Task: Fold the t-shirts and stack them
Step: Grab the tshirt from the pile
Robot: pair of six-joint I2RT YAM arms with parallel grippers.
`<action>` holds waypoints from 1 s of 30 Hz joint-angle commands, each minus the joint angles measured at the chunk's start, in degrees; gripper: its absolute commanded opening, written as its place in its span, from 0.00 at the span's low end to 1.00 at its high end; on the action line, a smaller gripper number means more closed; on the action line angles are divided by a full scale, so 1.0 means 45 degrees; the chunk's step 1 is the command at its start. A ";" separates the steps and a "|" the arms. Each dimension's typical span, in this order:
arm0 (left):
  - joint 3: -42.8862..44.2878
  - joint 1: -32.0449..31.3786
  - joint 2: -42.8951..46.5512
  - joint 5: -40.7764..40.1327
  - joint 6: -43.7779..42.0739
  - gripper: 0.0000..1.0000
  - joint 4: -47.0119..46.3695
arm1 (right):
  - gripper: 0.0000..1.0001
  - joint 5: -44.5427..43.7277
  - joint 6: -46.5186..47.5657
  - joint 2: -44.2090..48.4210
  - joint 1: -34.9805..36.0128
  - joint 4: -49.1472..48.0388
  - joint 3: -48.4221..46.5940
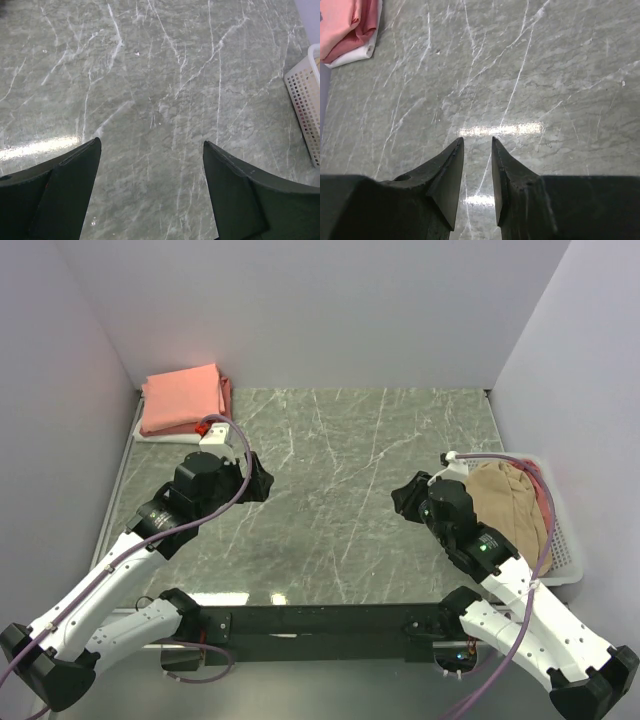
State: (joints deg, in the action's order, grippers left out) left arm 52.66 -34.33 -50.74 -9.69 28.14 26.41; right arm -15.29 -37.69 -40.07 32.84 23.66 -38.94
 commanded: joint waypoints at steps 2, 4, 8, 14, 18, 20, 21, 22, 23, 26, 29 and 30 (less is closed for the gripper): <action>-0.0063 0.0069 0.0143 0.0415 -0.0062 0.88 -0.0382 | 0.37 -0.0625 -0.0198 -0.0156 -0.0052 0.0268 -0.0369; -0.0043 0.0089 0.0162 0.0552 -0.0062 0.88 -0.0421 | 0.37 -0.0723 -0.0295 -0.0429 -0.0052 0.0580 -0.0623; -0.0063 0.0128 0.0201 0.0864 -0.0062 0.88 -0.0459 | 0.37 -0.1153 -0.0433 -0.1578 -0.0071 0.1148 -0.1656; -0.0043 0.0186 0.0338 0.1177 -0.0043 0.88 -0.0499 | 0.38 -0.1564 0.0308 -0.4329 -0.1395 0.2084 -0.4074; -0.0063 0.0264 0.0553 0.1353 0.0016 0.88 -0.0577 | 0.38 -0.1269 0.0875 -0.5780 -0.5273 0.2690 -0.5349; -0.0082 0.0265 0.0592 0.1431 0.0016 0.88 -0.0616 | 0.38 -0.1542 0.0974 -0.6228 -0.6529 0.2848 -0.5778; -0.0082 0.0284 0.0592 0.1489 0.0016 0.88 -0.0635 | 0.38 -0.1563 0.0993 -0.6328 -0.7077 0.2790 -0.5839; -0.0082 0.0284 0.0592 0.1567 0.0035 0.88 -0.0616 | 0.38 -0.1467 0.0916 -0.6426 -0.8378 0.2692 -0.5897; -0.0082 0.0284 0.0592 0.1588 0.0036 0.88 -0.0655 | 0.38 -0.1156 0.0896 -0.6659 -0.8894 0.2711 -0.5995; -0.0121 0.0285 0.0515 0.1782 -0.0023 0.88 -0.0694 | 0.54 -0.1230 0.0954 -0.7245 -1.0225 0.2478 -0.5899; -0.0121 0.0304 0.0358 0.2037 -0.0023 0.88 -0.0791 | 0.57 -0.0901 0.0682 -0.7968 -1.1180 0.2340 -0.5723; -0.0121 0.0323 0.0280 0.2037 -0.0042 0.88 -0.0811 | 0.58 -0.0493 0.0584 -0.8086 -1.1358 0.2224 -0.5645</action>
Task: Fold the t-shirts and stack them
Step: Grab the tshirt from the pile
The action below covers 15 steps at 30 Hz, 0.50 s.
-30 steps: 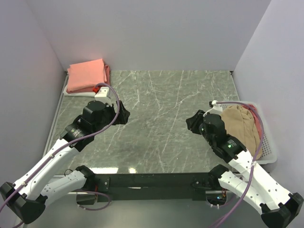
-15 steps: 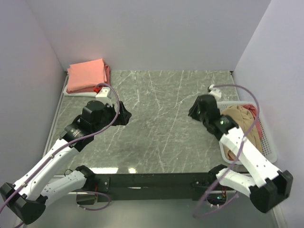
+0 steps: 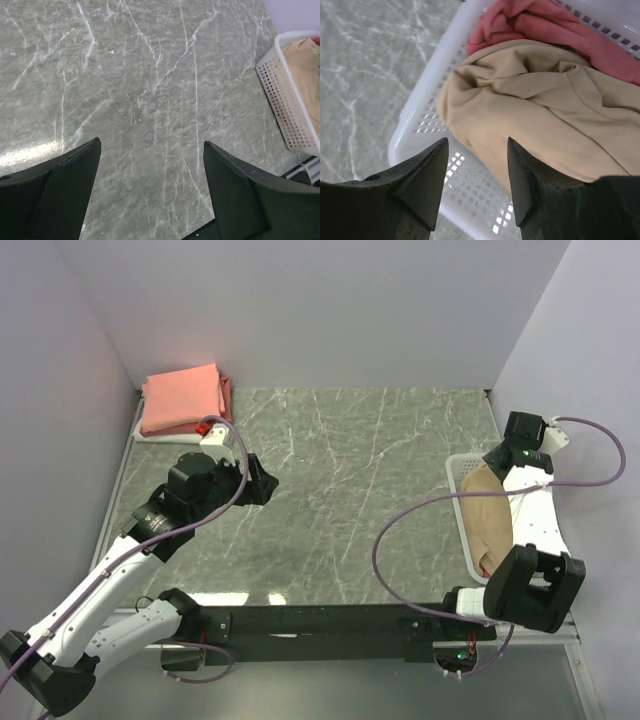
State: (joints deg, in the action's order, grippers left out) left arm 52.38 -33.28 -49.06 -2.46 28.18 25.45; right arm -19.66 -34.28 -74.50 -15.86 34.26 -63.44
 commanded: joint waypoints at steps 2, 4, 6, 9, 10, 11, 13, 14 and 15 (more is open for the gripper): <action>-0.0039 0.0071 -0.0288 0.0603 -0.0052 0.88 -0.0578 | 0.58 0.0754 -0.0428 -0.0631 -0.0908 -0.0892 0.0267; -0.0019 0.0071 -0.0367 0.0625 -0.0072 0.88 -0.0500 | 0.58 0.0717 -0.0779 -0.0904 -0.1065 -0.1321 0.0406; -0.0038 0.0071 -0.0407 0.0585 -0.0072 0.88 -0.0519 | 0.59 0.0697 -0.1071 -0.1061 -0.1221 -0.1732 0.0640; -0.0078 0.0090 -0.0426 0.0585 -0.0052 0.88 -0.0539 | 0.59 0.0678 -0.1404 -0.1412 -0.1242 -0.2280 0.0894; -0.0078 0.0071 -0.0426 0.0585 -0.0072 0.88 -0.0539 | 0.59 0.0600 -0.1482 -0.1568 -0.1261 -0.2571 0.1011; -0.0058 0.0071 -0.0465 0.0585 -0.0052 0.88 -0.0520 | 0.58 0.0483 -0.1561 -0.1666 -0.1281 -0.2671 0.1186; -0.0058 0.0071 -0.0465 0.0585 -0.0052 0.88 -0.0519 | 0.58 0.0521 -0.1737 -0.1668 -0.1281 -0.3292 0.1459; -0.0097 0.0090 -0.0504 0.0585 -0.0014 0.88 -0.0539 | 0.57 0.0657 -0.1776 -0.1609 -0.1281 -0.3606 0.1925; -0.0078 0.0090 -0.0524 0.0585 -0.0013 0.88 -0.0539 | 0.57 0.0677 -0.1854 -0.1589 -0.1281 -0.3900 0.2162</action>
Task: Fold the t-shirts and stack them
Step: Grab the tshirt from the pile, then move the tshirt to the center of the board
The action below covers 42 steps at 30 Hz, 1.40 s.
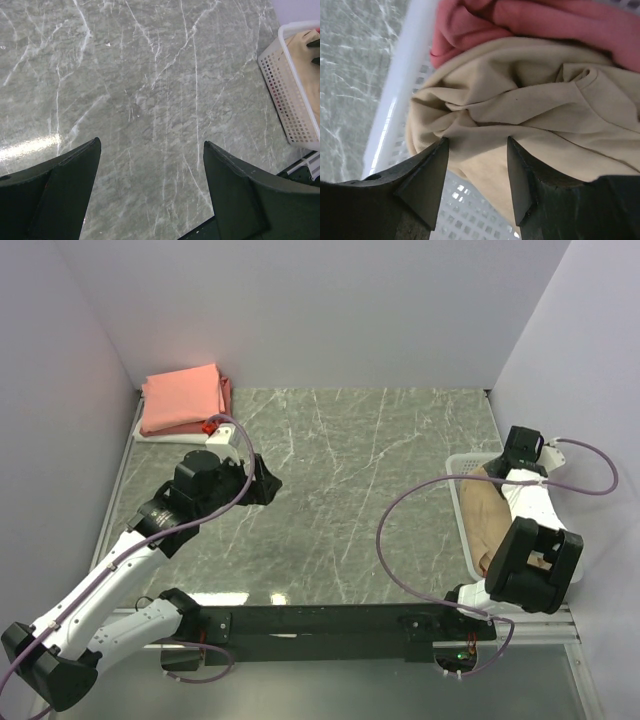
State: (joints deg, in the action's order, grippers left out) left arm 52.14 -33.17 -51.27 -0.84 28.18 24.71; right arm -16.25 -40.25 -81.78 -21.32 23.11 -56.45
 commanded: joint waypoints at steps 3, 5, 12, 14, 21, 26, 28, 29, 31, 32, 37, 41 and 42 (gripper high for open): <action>0.0034 0.0046 -0.0209 0.0226 0.0006 0.88 -0.0354 | 0.55 -0.0100 -0.0587 -0.0010 -0.0066 -0.1972 0.1059; 0.0034 0.0046 -0.0248 0.0226 0.0026 0.88 -0.0354 | 0.50 0.0094 -0.0529 -0.0128 -0.0047 -0.2128 0.1137; -0.0024 0.0046 -0.0209 0.0226 0.0026 0.88 -0.0374 | 0.00 0.1032 -0.0159 0.0963 -0.0067 -0.1680 0.0942; -0.0024 0.0066 -0.0209 0.0226 0.0045 0.88 -0.0374 | 0.00 0.1208 -0.0002 0.1550 -0.0067 -0.1232 0.0611; -0.0043 0.0085 -0.0150 0.0226 0.0045 0.88 -0.0354 | 0.00 0.1970 0.0467 0.3813 -0.0047 0.0095 -0.0346; -0.0024 0.0124 -0.0131 0.0226 0.0045 0.88 -0.0374 | 0.00 0.3120 0.0624 0.4851 -0.0008 0.0918 -0.2063; -0.0024 0.0125 -0.0131 0.0226 0.0045 0.88 -0.0354 | 0.00 0.3512 0.0624 0.5339 0.0070 0.0996 -0.2939; -0.0005 0.0144 -0.0092 0.0226 0.0084 0.88 -0.0354 | 0.00 0.3572 0.0624 0.5457 0.0225 0.1054 -0.3293; -0.0024 0.0164 -0.0034 0.0226 0.0084 0.88 -0.0374 | 0.00 0.4118 0.0644 0.5652 0.0556 0.1230 -0.4460; -0.0024 0.0222 -0.0014 0.0226 0.0084 0.88 -0.0393 | 0.00 0.4196 0.0663 0.5692 0.1022 0.1269 -0.4855; -0.0044 0.0378 0.0161 0.0226 0.0162 0.88 -0.0433 | 0.00 0.3321 0.1034 0.5225 0.4186 0.1622 -0.7392; -0.0083 0.0593 0.0356 -0.0339 0.0299 0.88 -0.0393 | 0.00 0.2850 0.1151 0.4736 0.7174 0.1408 -0.7984; -0.0141 0.0632 0.0376 -0.0476 0.0377 0.89 -0.0393 | 0.00 0.2734 0.1248 0.4561 0.8494 0.1252 -0.7945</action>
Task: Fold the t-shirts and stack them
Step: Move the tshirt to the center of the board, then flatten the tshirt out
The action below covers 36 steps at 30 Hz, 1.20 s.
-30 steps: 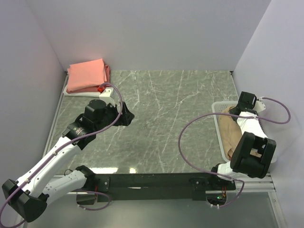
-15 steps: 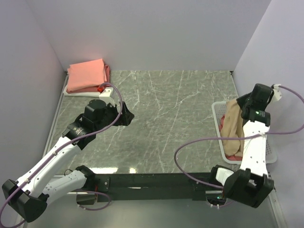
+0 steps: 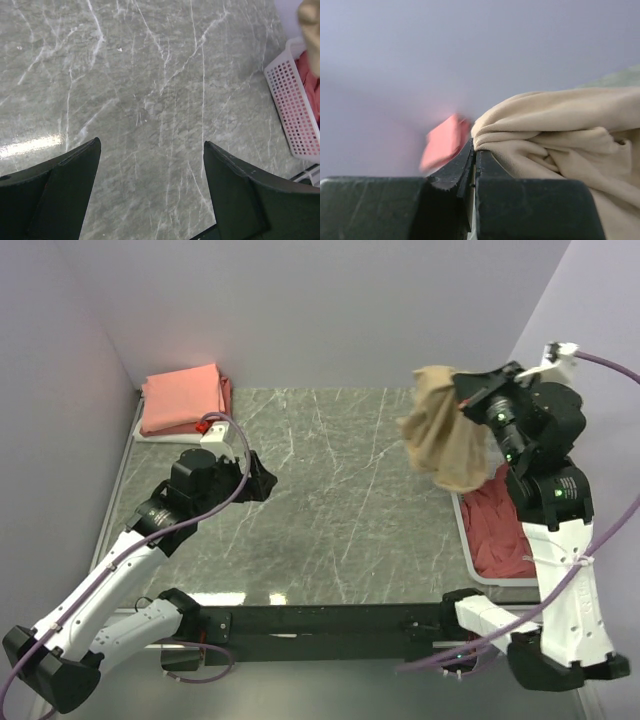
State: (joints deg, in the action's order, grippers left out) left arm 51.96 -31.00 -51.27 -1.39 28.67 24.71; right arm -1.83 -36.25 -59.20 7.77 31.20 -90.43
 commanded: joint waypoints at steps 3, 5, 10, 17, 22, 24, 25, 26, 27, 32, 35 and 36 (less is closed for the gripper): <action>-0.0083 0.0346 0.0435 -0.0588 0.0407 0.89 -0.0374 | 0.00 -0.1136 0.0691 -0.1021 0.3795 -0.0899 -0.0061; -0.0044 0.0425 0.0338 -0.0745 0.0543 0.89 -0.0335 | 0.00 -0.0848 0.0731 -0.1277 0.4891 -0.1170 0.0523; -0.0375 0.0444 0.0143 -0.0689 0.1051 0.89 -0.0528 | 0.00 0.0173 0.0497 -0.1668 0.5188 -0.2188 0.2865; -0.2384 0.0367 -0.0814 0.0601 0.2925 0.84 -0.2458 | 0.42 0.0543 0.0770 -0.2120 0.3977 -0.1347 0.5053; -0.4436 -0.0180 -0.1651 0.0328 0.4155 0.79 -0.3946 | 0.49 0.1030 0.0244 -0.0459 0.4949 -0.2574 0.8447; -0.4924 -0.0317 -0.1946 0.0347 0.4313 0.79 -0.4591 | 0.49 0.0525 -0.0224 -0.0399 0.6465 -0.2831 0.9465; -0.5023 -0.0317 -0.2296 0.0347 0.4410 0.79 -0.4786 | 0.49 0.0426 -0.0400 -0.0477 0.6998 -0.3180 0.9761; -0.5102 -0.0317 -0.2454 0.0347 0.4450 0.79 -0.4904 | 0.49 -0.0290 -0.0750 -0.0574 0.7545 -0.3377 1.0016; -0.5122 -0.0317 -0.2610 0.0328 0.4470 0.80 -0.5040 | 0.49 -0.0452 -0.0927 -0.0981 0.7976 -0.3630 1.0385; -0.4906 0.0598 -0.2788 0.0190 0.4684 0.82 -0.4748 | 0.49 -0.1310 -0.1553 -0.3691 1.0341 -0.4784 0.9884; -0.5083 0.1712 -0.2378 0.1322 0.4860 0.82 -0.5042 | 0.48 -0.1839 -0.1728 -0.5508 1.1065 -0.4571 0.8751; -0.5064 0.1888 -0.2281 0.1440 0.4860 0.82 -0.5022 | 0.49 -0.2111 -0.1788 -0.5903 1.1144 -0.4454 0.8285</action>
State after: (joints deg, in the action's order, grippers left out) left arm 28.73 -25.41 -64.03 1.78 49.04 5.89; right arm -5.89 -42.15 -81.52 56.12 14.41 -47.64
